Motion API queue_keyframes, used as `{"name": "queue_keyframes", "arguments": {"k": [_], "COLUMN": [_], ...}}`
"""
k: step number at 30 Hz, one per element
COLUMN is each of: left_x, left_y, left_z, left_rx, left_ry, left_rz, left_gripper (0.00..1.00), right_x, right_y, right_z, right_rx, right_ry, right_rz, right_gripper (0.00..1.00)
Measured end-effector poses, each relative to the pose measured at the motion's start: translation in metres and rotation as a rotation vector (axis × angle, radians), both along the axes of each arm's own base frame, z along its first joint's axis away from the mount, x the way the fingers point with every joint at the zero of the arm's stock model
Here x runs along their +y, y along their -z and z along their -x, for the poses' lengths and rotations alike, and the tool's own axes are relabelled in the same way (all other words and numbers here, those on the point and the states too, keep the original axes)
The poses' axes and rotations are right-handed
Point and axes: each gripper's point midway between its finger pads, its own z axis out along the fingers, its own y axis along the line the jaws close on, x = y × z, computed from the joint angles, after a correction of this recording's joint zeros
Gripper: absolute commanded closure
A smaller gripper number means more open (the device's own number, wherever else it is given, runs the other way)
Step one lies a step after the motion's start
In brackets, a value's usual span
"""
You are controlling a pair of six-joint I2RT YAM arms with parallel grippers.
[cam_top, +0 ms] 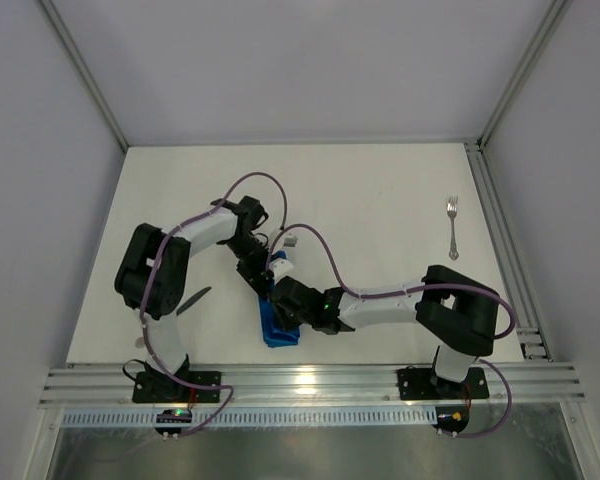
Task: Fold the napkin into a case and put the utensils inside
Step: Stuff the top corner of the smaller-rectangle-folded napkin into the folded napkin.
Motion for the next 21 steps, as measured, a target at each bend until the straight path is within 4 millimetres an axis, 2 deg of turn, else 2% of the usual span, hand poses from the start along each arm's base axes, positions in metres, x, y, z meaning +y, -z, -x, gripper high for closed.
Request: {"name": "queue_keyframes", "arguments": {"k": [1, 8, 11, 19, 21], "left_x": [0.000, 0.002, 0.005, 0.006, 0.005], "left_y": [0.001, 0.017, 0.020, 0.021, 0.022], "left_z": [-0.001, -0.004, -0.004, -0.006, -0.006], "left_rx": [-0.009, -0.038, -0.041, -0.049, -0.050], "left_ry": [0.005, 0.019, 0.017, 0.003, 0.000], "left_rz": [-0.010, -0.079, -0.092, -0.104, -0.105], "left_gripper": [0.49, 0.66, 0.72, 0.77, 0.78], "right_x": [0.000, -0.001, -0.001, -0.003, -0.005], "right_y": [0.000, -0.003, -0.010, -0.054, -0.064], "right_z": [0.000, -0.004, -0.007, -0.022, -0.025], "right_rx": [-0.002, -0.027, -0.045, -0.124, -0.137], "right_ry": [-0.001, -0.009, -0.013, 0.005, 0.014], "right_rz": [0.001, 0.015, 0.023, -0.034, -0.051], "right_gripper": [0.71, 0.66, 0.62, 0.58, 0.53]}}
